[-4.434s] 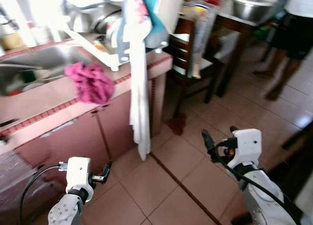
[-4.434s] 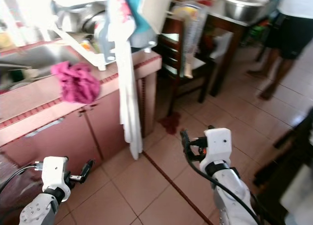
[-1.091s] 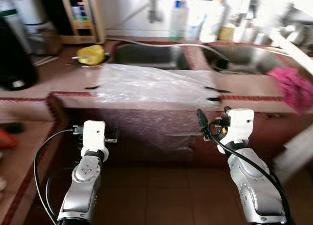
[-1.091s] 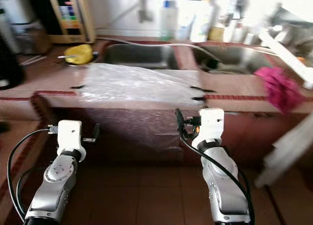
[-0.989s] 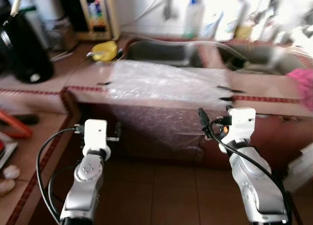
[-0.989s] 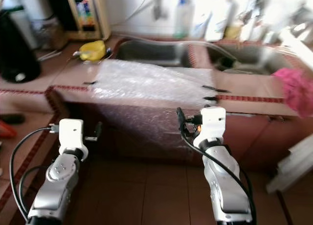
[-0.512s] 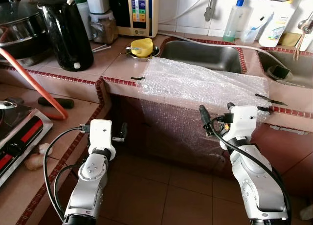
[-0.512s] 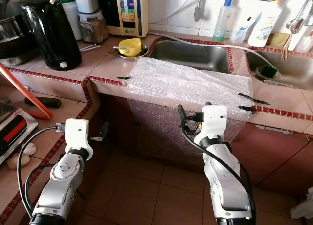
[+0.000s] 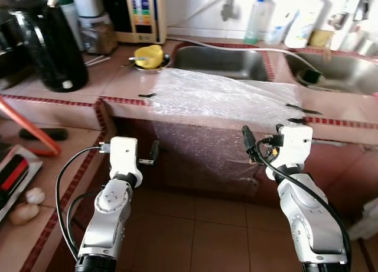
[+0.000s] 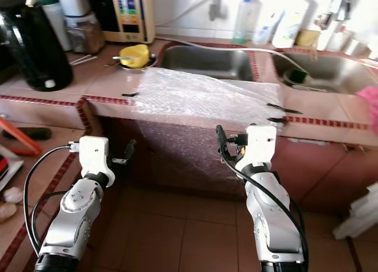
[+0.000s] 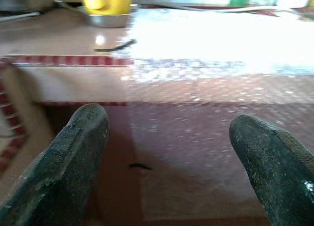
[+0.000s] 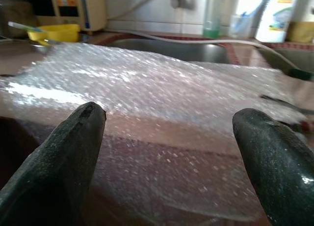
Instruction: Kitchen organization
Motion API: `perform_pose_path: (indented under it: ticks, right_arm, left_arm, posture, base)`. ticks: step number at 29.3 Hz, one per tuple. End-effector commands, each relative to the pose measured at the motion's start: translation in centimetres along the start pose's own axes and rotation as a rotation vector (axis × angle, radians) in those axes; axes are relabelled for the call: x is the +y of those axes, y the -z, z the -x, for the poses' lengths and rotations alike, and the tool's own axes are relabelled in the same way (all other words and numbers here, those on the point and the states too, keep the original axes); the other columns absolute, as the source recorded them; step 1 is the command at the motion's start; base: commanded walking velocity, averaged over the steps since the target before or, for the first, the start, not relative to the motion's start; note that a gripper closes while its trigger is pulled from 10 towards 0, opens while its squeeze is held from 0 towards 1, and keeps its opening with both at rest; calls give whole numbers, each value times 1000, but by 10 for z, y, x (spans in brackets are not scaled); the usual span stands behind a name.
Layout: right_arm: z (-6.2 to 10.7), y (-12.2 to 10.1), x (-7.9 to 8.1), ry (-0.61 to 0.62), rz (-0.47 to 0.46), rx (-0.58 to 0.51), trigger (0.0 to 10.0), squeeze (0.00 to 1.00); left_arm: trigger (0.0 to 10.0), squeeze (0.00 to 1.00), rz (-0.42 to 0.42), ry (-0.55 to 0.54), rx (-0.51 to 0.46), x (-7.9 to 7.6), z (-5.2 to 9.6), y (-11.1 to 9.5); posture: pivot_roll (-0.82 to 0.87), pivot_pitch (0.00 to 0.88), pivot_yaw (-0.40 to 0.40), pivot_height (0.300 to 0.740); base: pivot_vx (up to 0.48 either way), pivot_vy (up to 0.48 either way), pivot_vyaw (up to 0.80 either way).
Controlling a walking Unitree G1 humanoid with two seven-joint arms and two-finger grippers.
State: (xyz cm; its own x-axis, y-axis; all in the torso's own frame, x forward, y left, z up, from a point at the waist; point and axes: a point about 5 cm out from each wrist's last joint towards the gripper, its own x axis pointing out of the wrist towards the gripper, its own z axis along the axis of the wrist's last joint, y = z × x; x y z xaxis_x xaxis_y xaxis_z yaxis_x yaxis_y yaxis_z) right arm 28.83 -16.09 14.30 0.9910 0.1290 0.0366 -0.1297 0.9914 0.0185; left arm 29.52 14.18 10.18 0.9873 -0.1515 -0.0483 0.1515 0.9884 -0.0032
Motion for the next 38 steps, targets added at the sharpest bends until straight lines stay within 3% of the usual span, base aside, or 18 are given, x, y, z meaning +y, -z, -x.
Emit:
perform_pose_path:
  ticks: [1, 13, 24, 38]
  right_arm:
    - [0, -5, 2, -3, 6, -19, 10000, 0]
    - [-1, -5, 2, -7, 5, -23, 10000, 0]
    - [-1, -5, 2, -9, 12, -26, 10000, 0]
    - [-1, -3, 3, -10, 17, -21, 10000, 0]
  left_arm:
    - [10000, 0, -3, 19, -24, -2, -1, -7]
    - [10000, 0, 9, 44, -41, -4, -2, -12]
    - [10000, 0, 27, 55, -46, -6, -2, -12]
    - [10000, 0, 35, 62, -33, -6, -2, -9]
  posture:
    - [21, 0, -11, 740]
    - [21, 0, -11, 740]
    - [17, 0, -13, 740]
    - [17, 0, -10, 740]
  base:
    - [0, 0, -800]
    - [0, 0, -621]
    - [0, 0, 0]
    - [329, 0, 0]
